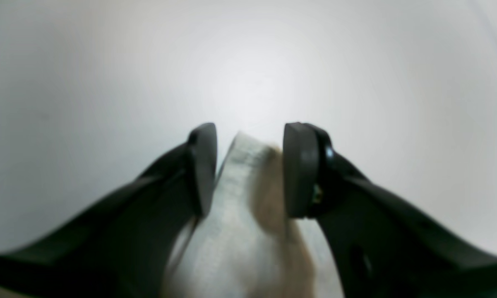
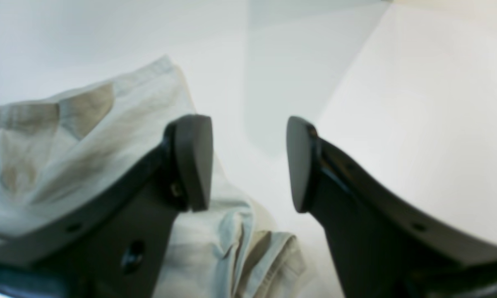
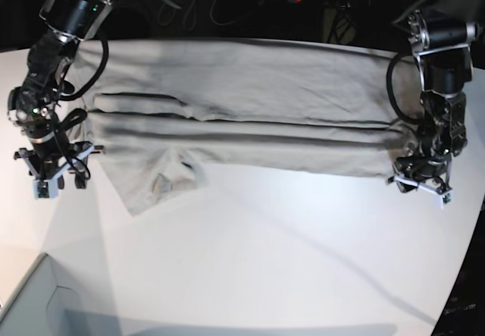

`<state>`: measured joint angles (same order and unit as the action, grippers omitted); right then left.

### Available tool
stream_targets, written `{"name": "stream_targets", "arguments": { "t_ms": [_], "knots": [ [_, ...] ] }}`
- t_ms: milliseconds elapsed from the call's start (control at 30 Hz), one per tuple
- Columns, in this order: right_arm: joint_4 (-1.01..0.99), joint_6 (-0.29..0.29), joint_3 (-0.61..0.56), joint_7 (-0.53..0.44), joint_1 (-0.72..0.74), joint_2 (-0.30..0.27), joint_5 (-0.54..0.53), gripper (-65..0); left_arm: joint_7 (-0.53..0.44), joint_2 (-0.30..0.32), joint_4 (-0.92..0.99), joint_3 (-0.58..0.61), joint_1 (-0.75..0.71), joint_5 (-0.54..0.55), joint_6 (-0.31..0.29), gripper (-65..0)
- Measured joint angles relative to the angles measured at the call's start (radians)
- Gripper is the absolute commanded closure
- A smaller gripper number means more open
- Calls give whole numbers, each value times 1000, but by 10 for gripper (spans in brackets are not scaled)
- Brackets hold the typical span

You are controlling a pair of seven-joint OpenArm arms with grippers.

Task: Layout the t-shirt on the table in an organized manner, then fold the t-shirt properly
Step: 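Release and regrasp the lower shirt layer with both grippers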

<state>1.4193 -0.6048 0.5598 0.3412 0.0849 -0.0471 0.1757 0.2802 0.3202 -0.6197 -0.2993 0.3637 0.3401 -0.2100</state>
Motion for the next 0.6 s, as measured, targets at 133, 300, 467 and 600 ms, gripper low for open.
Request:
{"name": "stream_targets", "arguments": {
  "t_ms": [133,300,467,600],
  "knots": [
    [0,0,0,0,0,0,-1,-291,-28,0,39,0,1,4,-3,-257],
    [1,0,-31,6,14,0,2,-291,-26,0,39,0,3,3,-3,-253],
    [0,0,-101,4,23,-8,2,-291,-36,1,52,0,6,3,-3,-251],
    [-109,0,-187,0,74,-33,0,-291,-42,1,57,0,8,3,-4,-244]
  ]
}}
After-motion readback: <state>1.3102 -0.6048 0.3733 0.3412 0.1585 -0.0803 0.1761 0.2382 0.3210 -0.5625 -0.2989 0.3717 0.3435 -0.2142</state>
